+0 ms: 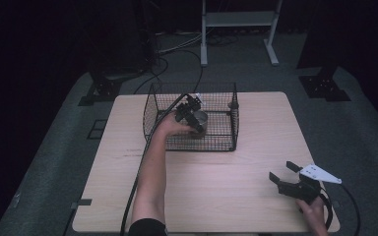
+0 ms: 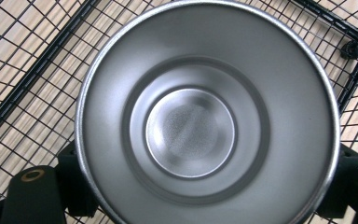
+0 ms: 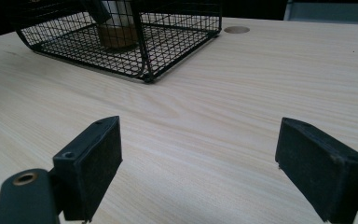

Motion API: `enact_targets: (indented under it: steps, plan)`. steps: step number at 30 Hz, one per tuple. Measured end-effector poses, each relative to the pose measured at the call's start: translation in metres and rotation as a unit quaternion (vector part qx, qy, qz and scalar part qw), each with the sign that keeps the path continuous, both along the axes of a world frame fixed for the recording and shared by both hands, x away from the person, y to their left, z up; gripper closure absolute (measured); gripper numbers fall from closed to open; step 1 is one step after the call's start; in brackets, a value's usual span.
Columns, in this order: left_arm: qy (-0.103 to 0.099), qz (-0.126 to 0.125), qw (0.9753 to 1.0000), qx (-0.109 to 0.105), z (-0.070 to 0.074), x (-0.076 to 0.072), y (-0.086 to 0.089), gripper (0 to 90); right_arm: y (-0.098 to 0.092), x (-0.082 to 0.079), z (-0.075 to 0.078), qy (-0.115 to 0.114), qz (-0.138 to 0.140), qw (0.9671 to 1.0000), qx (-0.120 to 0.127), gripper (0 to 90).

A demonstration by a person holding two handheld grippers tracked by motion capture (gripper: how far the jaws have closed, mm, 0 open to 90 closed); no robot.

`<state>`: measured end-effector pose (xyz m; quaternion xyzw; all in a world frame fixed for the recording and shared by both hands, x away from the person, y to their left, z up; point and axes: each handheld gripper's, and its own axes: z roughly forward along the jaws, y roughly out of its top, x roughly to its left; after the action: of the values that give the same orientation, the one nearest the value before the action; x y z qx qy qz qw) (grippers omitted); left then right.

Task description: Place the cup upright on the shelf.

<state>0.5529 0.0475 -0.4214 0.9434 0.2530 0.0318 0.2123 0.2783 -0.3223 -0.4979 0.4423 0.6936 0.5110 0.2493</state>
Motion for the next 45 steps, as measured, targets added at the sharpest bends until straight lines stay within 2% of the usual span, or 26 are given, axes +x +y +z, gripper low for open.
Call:
enact_targets:
  steps: [13, 26, 35, 41, 45]
  plan:
    - [-0.001, -0.004, 1.0, -0.006, 0.003, -0.002, 0.001, 13.1, 0.0, 0.0, 0.0, 0.0, 0.001, 1.0, 0.0, 13.8]
    - [-0.012, -0.003, 0.9998, -0.013, 0.01, -0.004, 0.004, 12.0, 0.0, 0.0, 0.0, 0.0, 0.001, 1.0, -0.001, 13.8]
    - [-0.023, -0.005, 0.9997, -0.01, 0.014, -0.006, 0.005, 11.1, 0.0, 0.0, 0.0, 0.0, 0.0, 1.0, -0.001, 13.8]
    - [-0.042, -0.007, 0.9989, -0.022, 0.021, -0.008, 0.005, 11.0, 0.0, 0.0, 0.0, 0.0, 0.0, 1.0, -0.001, 13.8]
    - [-0.047, -0.006, 0.9986, -0.025, 0.025, -0.009, 0.007, 9.6, 0.0, 0.0, 0.0, 0.001, 0.0, 1.0, 0.0, 13.8]
